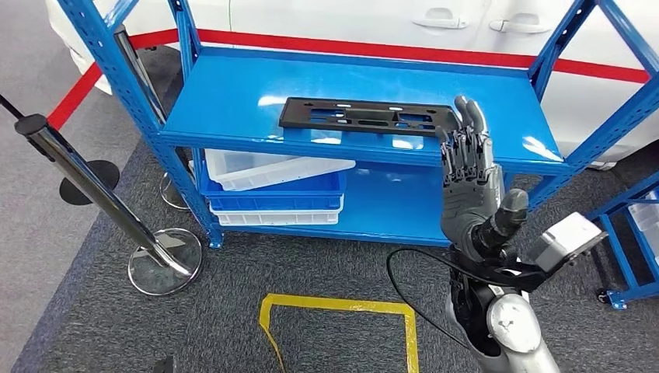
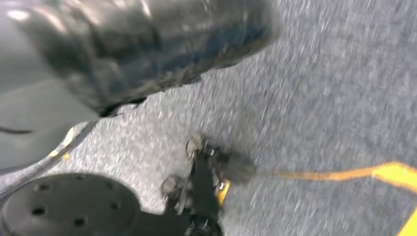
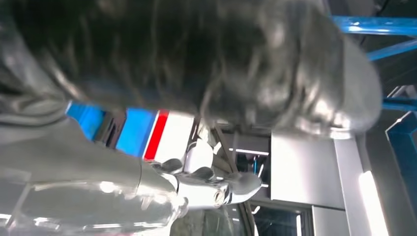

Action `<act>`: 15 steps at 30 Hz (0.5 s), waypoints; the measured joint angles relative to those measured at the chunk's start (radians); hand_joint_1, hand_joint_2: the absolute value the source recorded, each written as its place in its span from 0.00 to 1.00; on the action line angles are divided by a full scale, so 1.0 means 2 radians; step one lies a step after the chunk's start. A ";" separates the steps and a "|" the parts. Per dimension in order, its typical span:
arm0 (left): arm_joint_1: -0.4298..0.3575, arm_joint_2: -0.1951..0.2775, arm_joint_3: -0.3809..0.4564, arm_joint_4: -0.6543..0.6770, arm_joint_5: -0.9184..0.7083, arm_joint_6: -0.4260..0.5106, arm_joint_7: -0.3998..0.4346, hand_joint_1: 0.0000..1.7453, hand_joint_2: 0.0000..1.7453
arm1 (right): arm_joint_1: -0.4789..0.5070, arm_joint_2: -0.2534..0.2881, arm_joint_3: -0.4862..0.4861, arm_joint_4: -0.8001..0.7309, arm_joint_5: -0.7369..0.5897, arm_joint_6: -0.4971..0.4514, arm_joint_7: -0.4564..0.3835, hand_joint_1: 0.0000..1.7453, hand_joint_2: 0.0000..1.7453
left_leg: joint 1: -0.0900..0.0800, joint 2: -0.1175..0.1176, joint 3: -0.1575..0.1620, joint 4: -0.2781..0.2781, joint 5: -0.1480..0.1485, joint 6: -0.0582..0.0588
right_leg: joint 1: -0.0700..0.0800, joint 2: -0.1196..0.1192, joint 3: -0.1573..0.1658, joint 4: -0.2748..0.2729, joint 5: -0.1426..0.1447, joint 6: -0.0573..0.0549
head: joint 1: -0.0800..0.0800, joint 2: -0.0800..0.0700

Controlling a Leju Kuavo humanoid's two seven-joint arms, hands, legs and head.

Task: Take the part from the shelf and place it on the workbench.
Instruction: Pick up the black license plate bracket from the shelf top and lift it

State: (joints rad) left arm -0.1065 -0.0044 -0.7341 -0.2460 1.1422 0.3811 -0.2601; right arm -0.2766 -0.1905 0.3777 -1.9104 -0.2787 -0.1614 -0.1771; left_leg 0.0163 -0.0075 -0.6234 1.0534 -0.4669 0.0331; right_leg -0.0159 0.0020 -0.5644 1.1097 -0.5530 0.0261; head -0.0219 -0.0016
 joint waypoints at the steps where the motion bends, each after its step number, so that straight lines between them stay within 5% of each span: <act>1: -0.001 0.000 0.000 0.000 -0.002 0.000 0.000 0.00 0.00 | 0.000 0.000 0.000 0.000 0.005 0.002 0.001 0.00 0.75 | -0.001 0.000 0.003 -0.001 -0.002 0.002 | 0.000 0.000 -0.017 0.031 -0.012 0.001 | 0.001 0.000; 2: -0.001 0.000 -0.001 0.000 -0.003 0.000 0.001 0.00 0.00 | 0.000 -0.001 0.000 0.000 0.009 0.004 0.002 0.00 1.00 | -0.002 -0.001 0.005 -0.001 -0.005 0.005 | 0.000 0.000 -0.039 0.066 -0.022 0.001 | 0.001 0.000; 4: -0.002 0.000 -0.003 0.000 -0.006 0.000 0.002 0.00 0.00 | 0.000 -0.001 0.000 0.001 0.014 0.008 0.005 0.00 0.50 | -0.006 -0.002 0.012 -0.001 -0.011 0.007 | 0.002 0.000 -0.074 0.107 -0.021 -0.002 | 0.001 0.000; 6: -0.002 0.000 -0.005 0.000 -0.006 0.000 0.003 0.00 0.00 | 0.000 -0.001 0.000 0.002 0.017 0.010 0.006 0.00 0.00 | -0.010 -0.004 0.023 -0.001 -0.018 0.008 | 0.008 0.000 -0.073 0.075 0.020 -0.011 | 0.001 0.000; 9: -0.002 -0.001 -0.008 0.000 -0.008 -0.001 0.004 0.00 0.00 | -0.003 -0.001 0.002 0.002 0.021 0.013 0.006 0.00 0.00 | -0.011 -0.006 0.033 -0.004 -0.026 0.007 | 0.018 0.000 -0.045 -0.002 0.069 -0.032 | -0.001 0.000; 12: -0.005 -0.001 -0.011 0.000 -0.010 -0.001 0.006 0.00 0.00 | -0.006 -0.002 0.006 0.002 0.024 0.015 0.006 0.00 0.00 | -0.009 -0.005 0.035 -0.010 -0.027 0.001 | 0.022 0.000 -0.034 -0.026 0.069 -0.038 | 0.000 0.000; 15: -0.005 -0.001 -0.012 0.000 -0.010 -0.001 0.007 0.00 0.00 | -0.007 -0.002 0.009 0.001 0.031 0.011 0.005 0.00 0.00 | -0.010 -0.002 0.026 0.013 -0.041 -0.006 | 0.014 -0.003 -0.012 -0.058 0.066 -0.038 | 0.000 0.000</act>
State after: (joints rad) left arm -0.1156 -0.0059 -0.7585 -0.2453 1.1218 0.3794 -0.2461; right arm -0.2910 -0.1942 0.3947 -1.9076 -0.2165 -0.1391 -0.1662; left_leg -0.0046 -0.0118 -0.5717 1.0802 -0.5488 0.0212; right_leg 0.0113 -0.0031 -0.5888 0.9946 -0.4208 -0.0492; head -0.0221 -0.0018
